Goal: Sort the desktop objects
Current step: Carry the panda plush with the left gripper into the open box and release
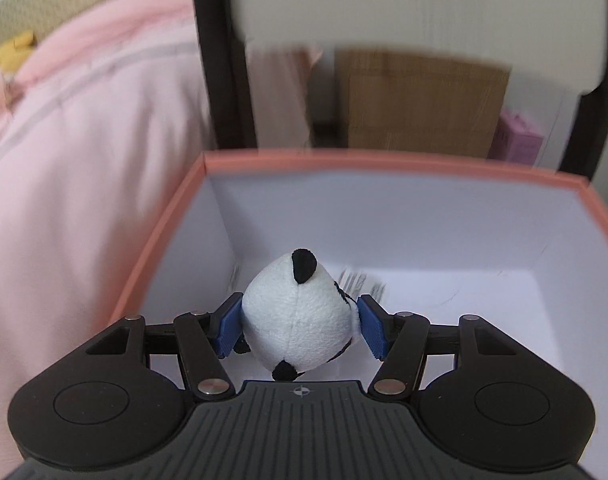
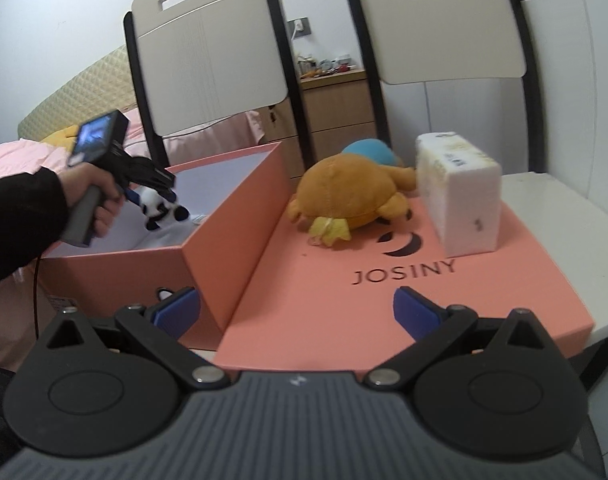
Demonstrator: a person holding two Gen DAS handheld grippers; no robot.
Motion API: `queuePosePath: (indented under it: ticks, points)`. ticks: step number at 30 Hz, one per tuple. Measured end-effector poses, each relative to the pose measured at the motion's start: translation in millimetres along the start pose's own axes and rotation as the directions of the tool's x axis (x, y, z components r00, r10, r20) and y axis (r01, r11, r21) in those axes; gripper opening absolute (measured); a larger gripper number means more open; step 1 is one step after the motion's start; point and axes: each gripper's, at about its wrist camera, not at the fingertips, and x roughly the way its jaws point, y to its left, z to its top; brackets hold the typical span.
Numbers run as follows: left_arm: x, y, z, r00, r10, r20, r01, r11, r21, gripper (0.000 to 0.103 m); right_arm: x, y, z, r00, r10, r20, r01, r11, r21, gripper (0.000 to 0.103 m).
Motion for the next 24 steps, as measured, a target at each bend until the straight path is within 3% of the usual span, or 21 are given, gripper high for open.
queuePosePath:
  ticks: [5, 10, 13, 19, 24]
  points:
    - [-5.5, 1.2, -4.0, 1.0, -0.022, 0.002, 0.022, 1.0, -0.007, 0.071, 3.0, 6.8, 1.8, 1.0, 0.025, -0.005, -0.025, 1.0, -0.002, 0.103]
    - [-27.8, 3.5, -6.7, 0.998, -0.055, -0.009, 0.054, 0.998, -0.022, 0.086, 3.1, 8.6, 4.1, 1.0, 0.024, 0.01, -0.024, 1.0, 0.002, 0.103]
    - [-52.6, 6.9, -9.6, 0.997, -0.063, 0.043, 0.064, 0.998, -0.029, 0.093, 0.0, 11.4, 3.7, 0.999, 0.029, 0.027, -0.029, 1.0, 0.001, 0.103]
    - [-115.0, 2.9, -25.0, 0.99, -0.075, 0.12, 0.076, 0.997, -0.007, 0.093, -6.9, 20.2, 4.6, 0.997, 0.038, 0.07, -0.036, 0.999, -0.034, 0.103]
    - [-169.4, -3.3, -51.4, 0.965, -0.125, 0.23, 0.136, 0.99, -0.034, 0.095, -11.3, 23.5, 5.8, 0.994, 0.024, 0.107, -0.02, 0.999, -0.042, 0.103]
